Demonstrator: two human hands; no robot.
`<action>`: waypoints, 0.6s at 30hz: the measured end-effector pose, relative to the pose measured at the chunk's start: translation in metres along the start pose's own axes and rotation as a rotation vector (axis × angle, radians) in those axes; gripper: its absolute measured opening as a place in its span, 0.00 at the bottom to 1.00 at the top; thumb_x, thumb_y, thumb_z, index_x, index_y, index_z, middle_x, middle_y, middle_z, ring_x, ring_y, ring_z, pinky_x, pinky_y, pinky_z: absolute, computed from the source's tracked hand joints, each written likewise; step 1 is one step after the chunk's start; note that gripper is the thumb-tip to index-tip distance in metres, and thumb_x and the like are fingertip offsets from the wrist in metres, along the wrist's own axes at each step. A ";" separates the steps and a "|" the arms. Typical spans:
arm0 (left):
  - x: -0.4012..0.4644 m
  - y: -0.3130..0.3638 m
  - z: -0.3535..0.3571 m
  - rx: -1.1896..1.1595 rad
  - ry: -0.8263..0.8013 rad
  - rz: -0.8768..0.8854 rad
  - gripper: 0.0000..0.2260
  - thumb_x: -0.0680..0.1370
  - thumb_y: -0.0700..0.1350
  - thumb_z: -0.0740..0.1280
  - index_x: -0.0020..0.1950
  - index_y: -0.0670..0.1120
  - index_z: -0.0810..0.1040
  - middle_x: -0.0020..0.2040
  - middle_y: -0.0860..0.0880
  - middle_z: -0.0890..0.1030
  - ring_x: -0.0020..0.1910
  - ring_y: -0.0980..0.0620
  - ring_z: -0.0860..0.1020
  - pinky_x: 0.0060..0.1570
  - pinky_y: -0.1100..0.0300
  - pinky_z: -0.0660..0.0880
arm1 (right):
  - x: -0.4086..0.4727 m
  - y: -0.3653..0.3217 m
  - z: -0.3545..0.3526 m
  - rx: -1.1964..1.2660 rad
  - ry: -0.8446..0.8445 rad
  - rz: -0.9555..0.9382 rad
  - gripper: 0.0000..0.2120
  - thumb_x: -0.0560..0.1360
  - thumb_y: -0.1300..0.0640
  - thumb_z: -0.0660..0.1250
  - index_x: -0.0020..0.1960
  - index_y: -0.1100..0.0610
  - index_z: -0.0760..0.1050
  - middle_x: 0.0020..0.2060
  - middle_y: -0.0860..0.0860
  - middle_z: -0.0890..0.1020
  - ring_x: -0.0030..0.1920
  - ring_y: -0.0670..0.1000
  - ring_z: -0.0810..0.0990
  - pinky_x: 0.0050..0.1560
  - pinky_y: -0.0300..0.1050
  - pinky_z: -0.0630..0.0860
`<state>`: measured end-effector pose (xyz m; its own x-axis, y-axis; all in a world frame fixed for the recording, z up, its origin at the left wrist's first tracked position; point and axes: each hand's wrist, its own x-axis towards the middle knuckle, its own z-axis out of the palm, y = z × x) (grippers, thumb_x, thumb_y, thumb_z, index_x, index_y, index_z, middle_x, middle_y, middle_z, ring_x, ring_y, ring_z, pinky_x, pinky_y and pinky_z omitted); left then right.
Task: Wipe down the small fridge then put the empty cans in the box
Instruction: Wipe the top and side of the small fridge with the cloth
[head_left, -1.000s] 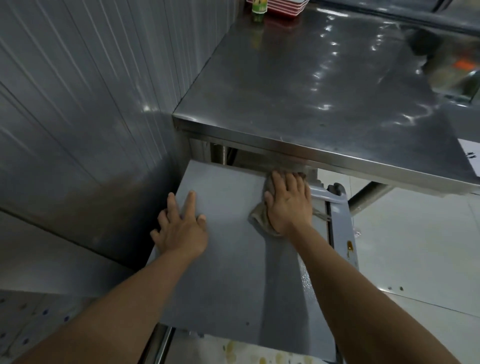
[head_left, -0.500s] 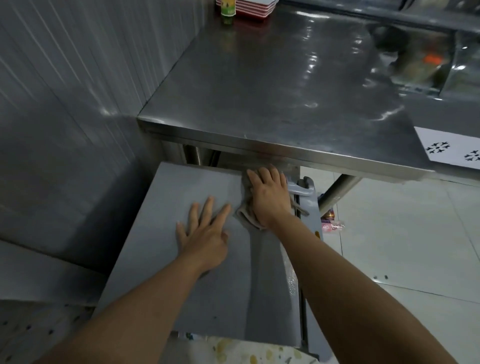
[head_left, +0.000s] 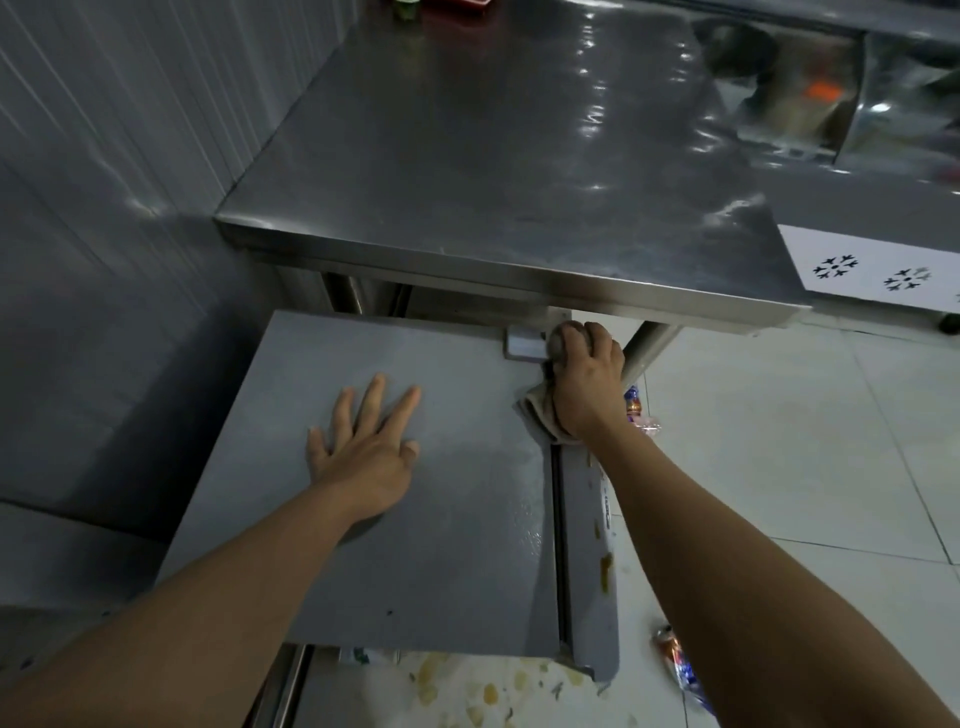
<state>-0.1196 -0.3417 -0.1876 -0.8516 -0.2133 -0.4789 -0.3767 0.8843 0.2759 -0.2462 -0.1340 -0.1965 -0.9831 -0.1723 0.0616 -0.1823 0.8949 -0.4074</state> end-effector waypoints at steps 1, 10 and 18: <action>0.001 0.000 -0.001 0.000 0.002 -0.006 0.26 0.82 0.52 0.48 0.74 0.65 0.37 0.75 0.57 0.30 0.74 0.49 0.31 0.71 0.41 0.37 | 0.001 -0.002 0.001 0.033 -0.006 0.020 0.23 0.76 0.61 0.57 0.71 0.57 0.62 0.70 0.60 0.59 0.68 0.64 0.60 0.67 0.54 0.59; -0.008 0.008 -0.002 0.031 0.040 -0.040 0.26 0.82 0.51 0.50 0.75 0.63 0.40 0.77 0.55 0.34 0.76 0.48 0.35 0.72 0.40 0.43 | -0.118 -0.006 -0.006 0.052 -0.060 0.099 0.27 0.80 0.56 0.55 0.76 0.57 0.51 0.75 0.61 0.50 0.69 0.64 0.62 0.66 0.55 0.66; -0.040 0.006 0.023 0.009 0.080 -0.018 0.24 0.82 0.51 0.48 0.75 0.63 0.40 0.76 0.56 0.33 0.76 0.48 0.35 0.71 0.37 0.44 | -0.074 -0.005 -0.001 -0.058 -0.088 0.054 0.26 0.81 0.51 0.52 0.76 0.54 0.51 0.75 0.57 0.51 0.73 0.64 0.52 0.73 0.60 0.57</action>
<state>-0.0792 -0.3184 -0.1859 -0.8713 -0.2614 -0.4155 -0.3892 0.8836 0.2604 -0.1721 -0.1253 -0.1977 -0.9869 -0.1566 -0.0400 -0.1325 0.9255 -0.3549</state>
